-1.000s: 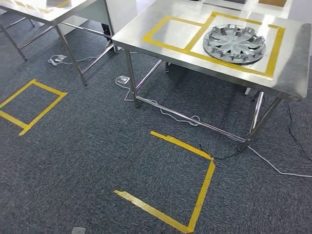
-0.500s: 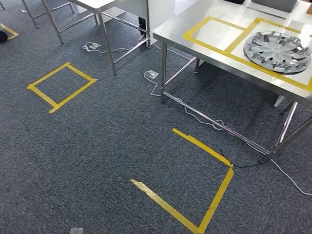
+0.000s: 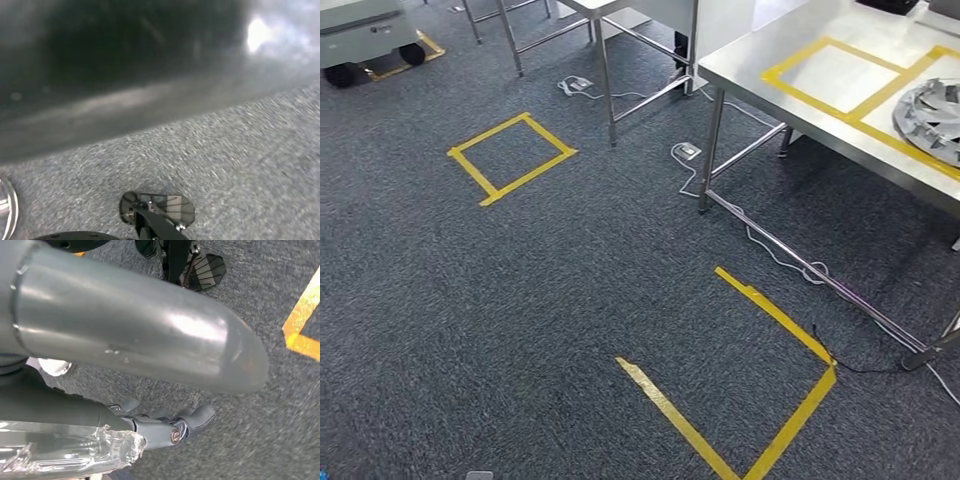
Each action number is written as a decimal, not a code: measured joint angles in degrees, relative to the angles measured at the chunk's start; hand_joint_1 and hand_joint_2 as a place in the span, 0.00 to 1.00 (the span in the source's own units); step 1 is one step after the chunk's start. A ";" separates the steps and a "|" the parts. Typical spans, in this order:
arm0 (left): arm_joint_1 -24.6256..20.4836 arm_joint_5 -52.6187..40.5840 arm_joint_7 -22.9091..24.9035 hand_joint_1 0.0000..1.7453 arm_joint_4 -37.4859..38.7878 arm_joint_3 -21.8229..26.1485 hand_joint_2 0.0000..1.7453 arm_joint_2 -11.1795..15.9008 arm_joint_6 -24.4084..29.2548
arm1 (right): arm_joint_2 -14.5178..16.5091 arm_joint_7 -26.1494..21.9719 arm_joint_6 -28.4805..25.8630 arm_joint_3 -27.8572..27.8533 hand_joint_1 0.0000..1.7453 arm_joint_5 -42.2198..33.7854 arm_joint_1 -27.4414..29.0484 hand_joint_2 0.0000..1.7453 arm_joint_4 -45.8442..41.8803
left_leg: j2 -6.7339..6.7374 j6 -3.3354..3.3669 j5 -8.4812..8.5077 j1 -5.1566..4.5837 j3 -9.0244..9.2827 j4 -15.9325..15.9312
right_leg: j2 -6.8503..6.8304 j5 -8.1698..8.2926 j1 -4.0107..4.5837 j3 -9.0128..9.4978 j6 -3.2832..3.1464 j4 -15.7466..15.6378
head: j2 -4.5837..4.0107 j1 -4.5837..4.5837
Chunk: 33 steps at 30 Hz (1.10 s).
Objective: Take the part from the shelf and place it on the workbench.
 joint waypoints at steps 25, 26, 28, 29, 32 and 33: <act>-0.18 -2.03 0.16 0.00 -0.10 0.60 0.00 -0.31 0.68 | 0.00 0.48 -0.23 1.27 0.00 2.25 0.15 0.00 0.23 | -2.49 0.83 0.18 -0.38 0.39 -3.94 | 5.01 0.28 -0.46 -1.24 0.40 0.81 | 0.00 0.12; -0.31 -2.05 0.16 0.00 -0.10 0.60 0.00 -0.31 0.68 | -0.01 0.46 -0.25 1.31 0.00 2.27 0.24 0.00 0.23 | -1.63 0.58 -1.75 -0.25 -1.43 -0.01 | 4.04 0.21 -0.41 -1.25 0.24 0.80 | 0.00 -0.01; -0.30 -2.08 0.16 0.00 -0.10 0.60 0.00 -0.31 0.68 | -0.03 0.38 -0.28 1.36 0.00 2.39 0.31 0.00 0.23 | -1.10 0.14 -3.38 0.08 -3.76 5.27 | 2.20 0.04 -0.36 -1.23 0.18 0.83 | 0.00 -0.01; -0.21 -2.09 0.16 0.00 -0.11 0.61 0.00 -0.30 0.68 | -0.04 0.27 -0.32 1.40 0.00 2.51 0.28 0.00 0.23 | -0.92 -0.02 -2.60 0.23 -3.53 5.09 | 1.42 -0.07 -0.36 -1.16 0.24 0.85 | 0.00 -0.03; -0.17 -2.23 0.15 0.00 -0.16 0.62 0.00 -0.23 0.78 | -0.04 -0.27 -0.39 1.66 0.00 3.02 0.21 0.00 0.25 | 2.30 0.06 2.52 0.20 2.04 -5.01 | -0.57 -0.63 -0.17 -0.65 0.88 1.05 | 0.00 -0.09; -0.32 -2.33 0.13 0.00 -0.18 0.62 0.00 -0.22 0.81 | -0.04 -0.45 -0.42 1.73 0.00 3.16 0.21 0.00 0.25 | 3.65 0.45 3.30 0.03 3.51 -7.84 | -1.19 -0.88 0.03 -0.57 1.21 1.17 | 0.00 -0.09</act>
